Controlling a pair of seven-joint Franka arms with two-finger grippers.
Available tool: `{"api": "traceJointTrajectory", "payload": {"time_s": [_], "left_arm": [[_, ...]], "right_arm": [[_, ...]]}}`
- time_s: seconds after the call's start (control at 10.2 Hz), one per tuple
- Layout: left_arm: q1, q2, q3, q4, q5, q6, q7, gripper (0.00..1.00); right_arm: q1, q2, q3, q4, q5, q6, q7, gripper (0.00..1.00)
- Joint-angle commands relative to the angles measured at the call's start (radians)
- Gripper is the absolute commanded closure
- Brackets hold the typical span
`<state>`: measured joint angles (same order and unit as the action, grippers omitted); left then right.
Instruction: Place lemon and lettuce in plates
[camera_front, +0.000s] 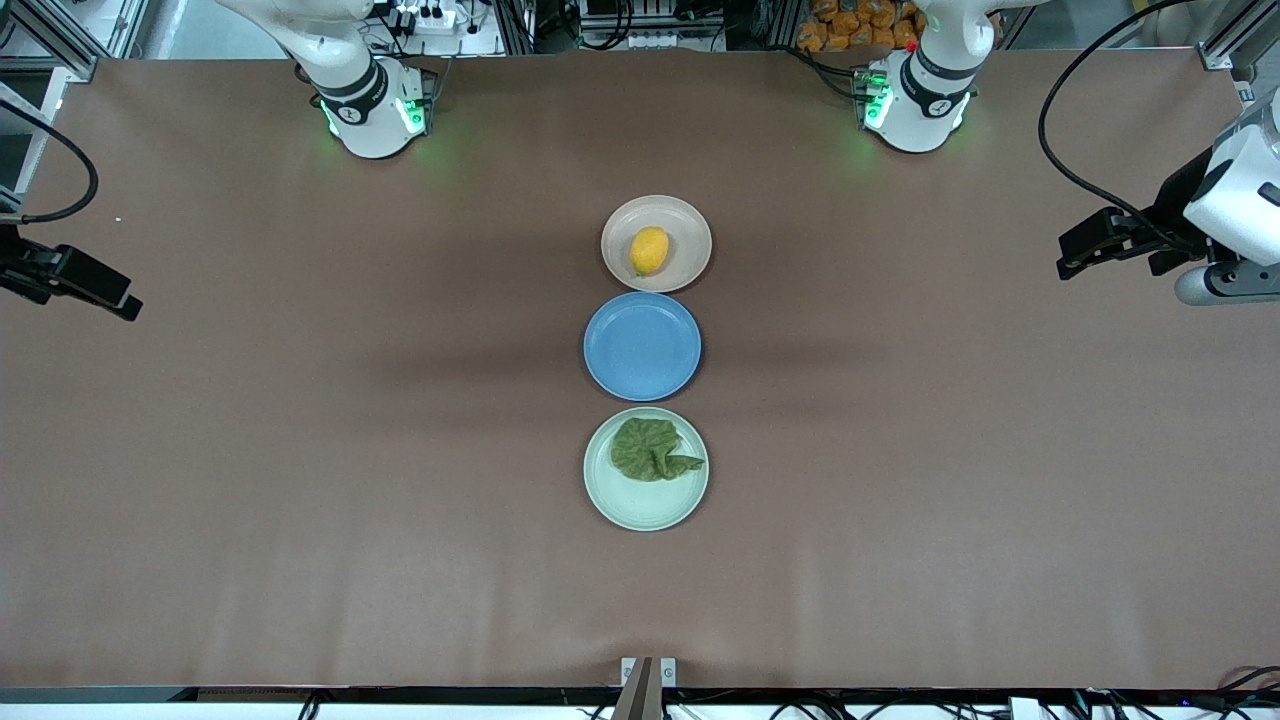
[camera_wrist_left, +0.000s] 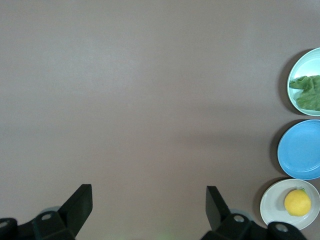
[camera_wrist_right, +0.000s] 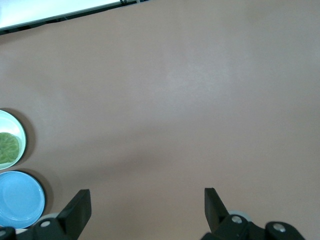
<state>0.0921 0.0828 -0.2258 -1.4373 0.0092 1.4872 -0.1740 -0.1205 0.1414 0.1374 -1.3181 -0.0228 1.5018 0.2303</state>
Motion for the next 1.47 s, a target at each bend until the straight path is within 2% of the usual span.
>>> {"api": "traceJointTrajectory", "payload": {"time_s": [0.0,0.39,0.59,1.37], "left_arm": [[0.008,-0.017,0.0,-0.011,-0.005,-0.012,0.031,0.0],[0.009,-0.018,0.003,-0.006,-0.005,-0.01,0.067,0.0],[0.009,-0.018,0.005,-0.006,0.0,-0.012,0.062,0.0],[0.009,-0.017,0.008,-0.002,0.003,-0.01,0.062,0.0]], "right_arm": [[0.094,-0.072,-0.111,-0.084,0.017,0.024,0.003,0.0],[0.099,-0.111,-0.119,-0.153,0.043,0.066,0.001,0.0],[0.165,-0.111,-0.206,-0.161,0.041,0.074,0.001,0.0],[0.162,-0.105,-0.2,-0.159,0.041,0.072,-0.006,0.0]]}}
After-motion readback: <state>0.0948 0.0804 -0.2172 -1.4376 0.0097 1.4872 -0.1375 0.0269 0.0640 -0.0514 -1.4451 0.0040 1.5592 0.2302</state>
